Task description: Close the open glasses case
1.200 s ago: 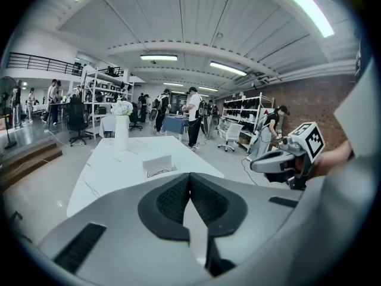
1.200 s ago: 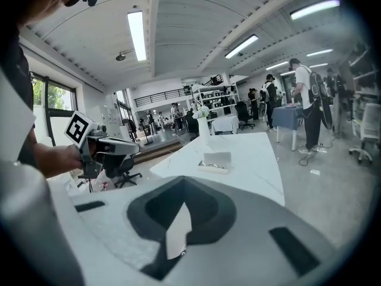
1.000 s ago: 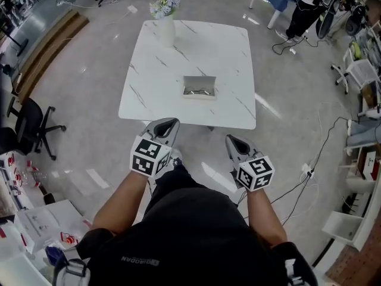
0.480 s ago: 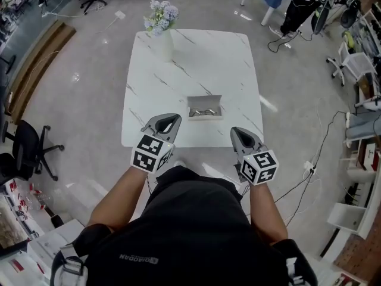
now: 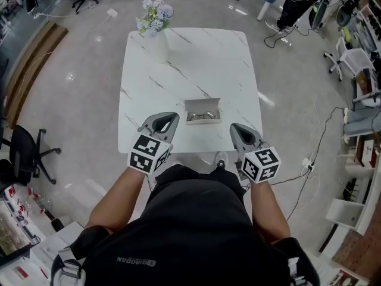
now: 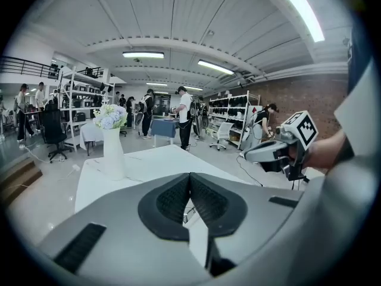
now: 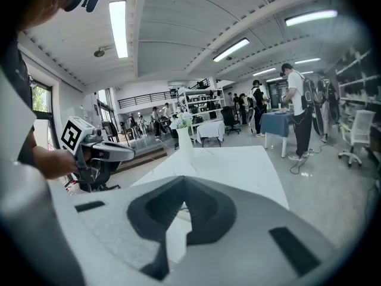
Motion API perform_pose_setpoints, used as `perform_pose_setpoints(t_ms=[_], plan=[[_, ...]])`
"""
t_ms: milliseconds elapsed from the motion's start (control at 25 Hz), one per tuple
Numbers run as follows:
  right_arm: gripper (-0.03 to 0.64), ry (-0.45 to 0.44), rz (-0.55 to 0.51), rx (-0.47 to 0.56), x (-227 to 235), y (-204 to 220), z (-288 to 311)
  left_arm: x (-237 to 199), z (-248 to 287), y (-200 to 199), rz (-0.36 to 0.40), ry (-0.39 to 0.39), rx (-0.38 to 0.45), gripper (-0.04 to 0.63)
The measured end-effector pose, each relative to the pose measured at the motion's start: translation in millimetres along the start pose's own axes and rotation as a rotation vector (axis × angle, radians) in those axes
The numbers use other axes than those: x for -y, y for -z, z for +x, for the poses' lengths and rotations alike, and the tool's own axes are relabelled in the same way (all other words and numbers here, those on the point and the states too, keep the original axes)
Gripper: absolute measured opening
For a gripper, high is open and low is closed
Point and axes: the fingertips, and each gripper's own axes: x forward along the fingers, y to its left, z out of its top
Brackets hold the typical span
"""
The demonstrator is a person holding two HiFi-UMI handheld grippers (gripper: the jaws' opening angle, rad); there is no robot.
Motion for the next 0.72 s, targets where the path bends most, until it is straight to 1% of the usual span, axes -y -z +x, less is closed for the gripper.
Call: perform_pose_setpoints(t_ms=[80, 160, 360, 520, 720], plan=[[0.002, -0.019, -0.005, 0.005, 5, -6, 5, 0, 4, -3, -0.006, -0.01, 0.004, 0.003], [0.002, -0.038, -0.032, -0.002, 10, -11, 11, -1, 8, -6, -0.011, -0.027, 0.01, 0.003], [0.002, -0.099, -0.1, -0.032, 25, -17, 24, -2, 19, -14, -0.039, -0.09, 0.026, 0.005], [0.002, -0.141, -0.128, -0.036, 38, -24, 31, 1, 29, -19, -0.05, -0.133, 0.027, 0.005], [0.002, -0.187, -0.151, -0.033, 48, -33, 37, 9, 40, -27, -0.075, -0.156, 0.037, 0.003]])
